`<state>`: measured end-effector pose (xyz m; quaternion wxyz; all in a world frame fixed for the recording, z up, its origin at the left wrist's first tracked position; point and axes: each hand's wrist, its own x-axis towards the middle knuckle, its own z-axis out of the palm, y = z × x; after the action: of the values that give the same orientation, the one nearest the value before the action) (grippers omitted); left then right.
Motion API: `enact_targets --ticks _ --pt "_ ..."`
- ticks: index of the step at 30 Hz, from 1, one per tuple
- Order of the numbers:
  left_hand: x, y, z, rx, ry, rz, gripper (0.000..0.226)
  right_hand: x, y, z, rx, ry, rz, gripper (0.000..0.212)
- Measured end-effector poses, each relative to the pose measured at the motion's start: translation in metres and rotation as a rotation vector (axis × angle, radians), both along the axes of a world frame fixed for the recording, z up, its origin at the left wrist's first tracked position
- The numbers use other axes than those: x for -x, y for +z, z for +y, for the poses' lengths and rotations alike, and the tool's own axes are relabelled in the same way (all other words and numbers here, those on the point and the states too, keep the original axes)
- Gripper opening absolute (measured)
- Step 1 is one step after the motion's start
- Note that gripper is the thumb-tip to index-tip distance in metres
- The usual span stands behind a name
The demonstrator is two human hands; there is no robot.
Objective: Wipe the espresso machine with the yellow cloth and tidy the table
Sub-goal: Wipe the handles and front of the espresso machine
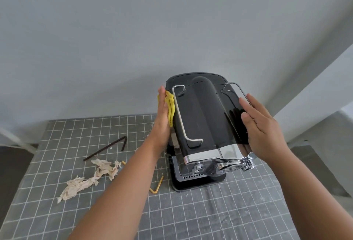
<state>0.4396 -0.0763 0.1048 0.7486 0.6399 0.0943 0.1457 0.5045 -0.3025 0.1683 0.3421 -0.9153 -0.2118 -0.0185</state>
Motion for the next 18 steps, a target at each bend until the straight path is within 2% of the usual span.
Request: enact_targets --ticks 2,4,5,7,9,11,14,18 --pt "0.002 -0.008 -0.003 0.075 -0.007 0.058 0.049 0.0 -0.001 -0.001 0.004 0.004 -0.009 0.041" --pt "0.007 -0.027 -0.006 0.079 -0.019 0.122 0.066 0.0 -0.001 -0.002 -0.001 0.007 -0.009 0.041" --pt "0.011 -0.036 -0.011 0.057 -0.021 0.122 0.071 0.0 -0.001 -0.001 -0.006 0.009 -0.009 0.041" --pt "0.019 -0.044 -0.019 0.026 0.025 0.071 0.065 0.0 0.001 -0.001 0.051 0.003 -0.035 0.042" --pt "0.025 -0.039 -0.027 0.021 0.056 -0.008 0.056 0.006 0.008 0.006 0.178 0.025 -0.143 0.047" --pt "0.027 -0.037 -0.03 -0.016 0.074 -0.065 0.06 0.023 0.02 0.025 0.17 0.121 -0.286 0.05" --pt "0.021 -0.04 -0.024 0.0 0.073 0.021 0.062 0.062 0.029 0.065 0.11 0.305 -0.452 0.043" --pt "0.009 -0.028 -0.01 -0.095 0.022 -0.02 0.054 0.083 0.006 0.084 0.126 0.283 -0.503 0.03"
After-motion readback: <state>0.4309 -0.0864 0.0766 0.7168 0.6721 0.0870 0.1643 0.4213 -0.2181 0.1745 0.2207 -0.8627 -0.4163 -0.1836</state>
